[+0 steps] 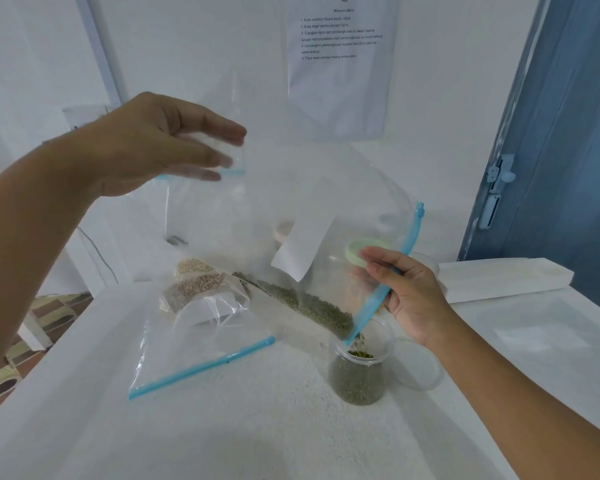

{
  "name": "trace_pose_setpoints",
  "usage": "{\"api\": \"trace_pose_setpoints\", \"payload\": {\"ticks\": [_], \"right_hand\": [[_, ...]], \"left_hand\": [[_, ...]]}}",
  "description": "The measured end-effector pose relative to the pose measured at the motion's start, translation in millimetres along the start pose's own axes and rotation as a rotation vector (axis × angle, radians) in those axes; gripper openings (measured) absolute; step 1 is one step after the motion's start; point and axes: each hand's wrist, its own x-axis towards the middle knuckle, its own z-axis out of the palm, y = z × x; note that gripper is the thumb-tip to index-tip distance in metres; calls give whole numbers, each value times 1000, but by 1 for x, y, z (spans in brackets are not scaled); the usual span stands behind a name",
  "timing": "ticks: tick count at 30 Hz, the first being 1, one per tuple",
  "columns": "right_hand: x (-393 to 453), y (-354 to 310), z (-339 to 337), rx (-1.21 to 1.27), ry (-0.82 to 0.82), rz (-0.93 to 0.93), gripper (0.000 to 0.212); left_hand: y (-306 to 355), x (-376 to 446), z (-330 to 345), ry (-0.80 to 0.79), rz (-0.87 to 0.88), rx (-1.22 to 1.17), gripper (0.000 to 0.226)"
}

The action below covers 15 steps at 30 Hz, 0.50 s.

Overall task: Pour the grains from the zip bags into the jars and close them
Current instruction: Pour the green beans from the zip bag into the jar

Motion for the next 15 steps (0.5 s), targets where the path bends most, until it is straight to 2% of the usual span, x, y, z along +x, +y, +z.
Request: {"api": "trace_pose_setpoints", "payload": {"ticks": [3,5,8,10,15], "right_hand": [[-1,-1,-3,-10,5,9,43],[-2,0,-3,-13,10,10,41],[-3,3,-5,-11,21,7,27],[-3,2,-4,-22,20,3,28],[-2,-1,-7,-36,42,-7,28]], "left_hand": [[1,-2,0,-67,-9,13,45],[2,-2,3,-43,-11,37,44],[-2,0,8,29,3,104,34],[-5,1,11,72,21,147,31],[-7,0,13,50,32,106,38]]}}
